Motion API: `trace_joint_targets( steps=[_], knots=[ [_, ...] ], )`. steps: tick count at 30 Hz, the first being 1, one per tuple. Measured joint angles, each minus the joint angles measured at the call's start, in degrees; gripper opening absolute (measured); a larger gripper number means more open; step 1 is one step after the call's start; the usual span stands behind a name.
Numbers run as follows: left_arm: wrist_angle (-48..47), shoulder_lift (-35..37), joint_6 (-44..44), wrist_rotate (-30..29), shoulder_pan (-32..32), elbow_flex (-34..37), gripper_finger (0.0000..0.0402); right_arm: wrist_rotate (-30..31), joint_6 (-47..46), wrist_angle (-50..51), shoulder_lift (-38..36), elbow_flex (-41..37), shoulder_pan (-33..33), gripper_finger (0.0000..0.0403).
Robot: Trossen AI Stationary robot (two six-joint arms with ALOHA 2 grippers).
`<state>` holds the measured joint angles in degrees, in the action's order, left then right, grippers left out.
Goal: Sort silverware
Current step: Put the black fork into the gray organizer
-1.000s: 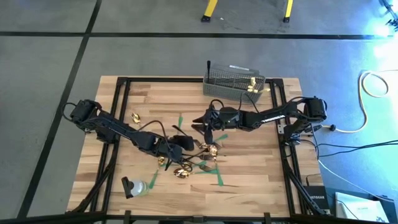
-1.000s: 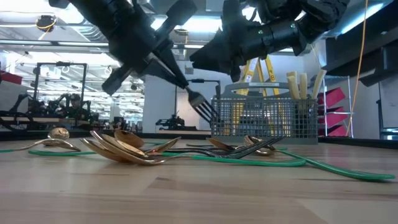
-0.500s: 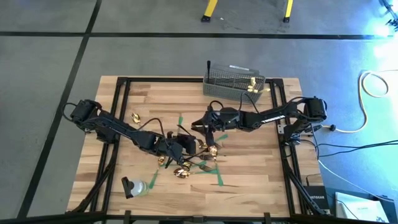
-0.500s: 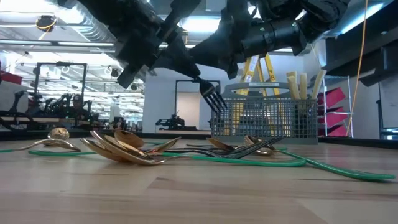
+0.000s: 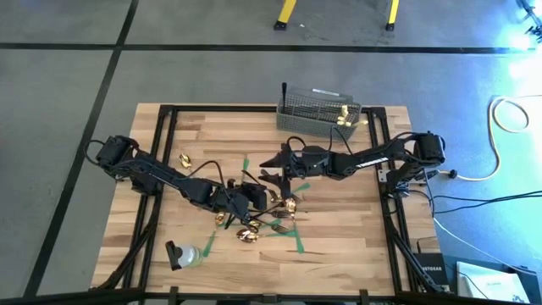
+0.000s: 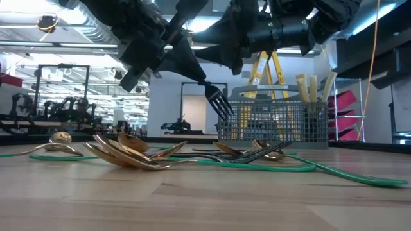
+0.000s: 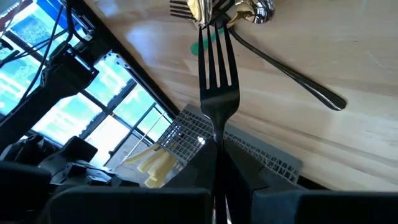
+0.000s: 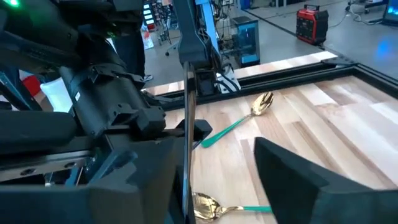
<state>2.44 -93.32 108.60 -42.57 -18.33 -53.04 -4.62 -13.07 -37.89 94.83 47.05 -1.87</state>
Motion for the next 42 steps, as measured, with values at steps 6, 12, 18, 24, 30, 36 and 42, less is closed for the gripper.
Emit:
trace_joint_targets(
  steps=[6,12,18,24,30,36,42],
  knots=[
    [-0.01,0.0,0.11,0.0,0.0,0.0,0.0,-0.7,0.06,0.15,0.04,0.99,0.02,0.0232],
    [0.21,0.0,0.36,0.0,0.0,0.0,0.0,-2.33,1.25,0.91,2.61,5.0,0.46,0.0221],
    [0.96,0.0,1.01,0.06,-0.2,0.09,0.0,-3.87,1.78,3.67,8.51,10.06,0.41,0.0218],
    [1.27,0.0,0.96,0.0,-0.5,0.07,0.0,-4.39,2.78,3.5,9.99,11.23,0.35,0.0218],
    [1.26,0.0,0.5,-0.24,-0.46,0.07,0.0,-3.96,3.89,3.52,9.99,11.23,0.37,0.0191],
    [1.27,0.0,0.23,-0.28,-0.46,0.04,0.0,-3.89,5.21,3.45,9.99,11.23,0.37,0.0141],
    [1.22,0.0,0.21,-0.22,-0.44,0.02,0.0,-5.58,5.47,3.43,9.99,11.23,0.39,0.0051]
  ],
)
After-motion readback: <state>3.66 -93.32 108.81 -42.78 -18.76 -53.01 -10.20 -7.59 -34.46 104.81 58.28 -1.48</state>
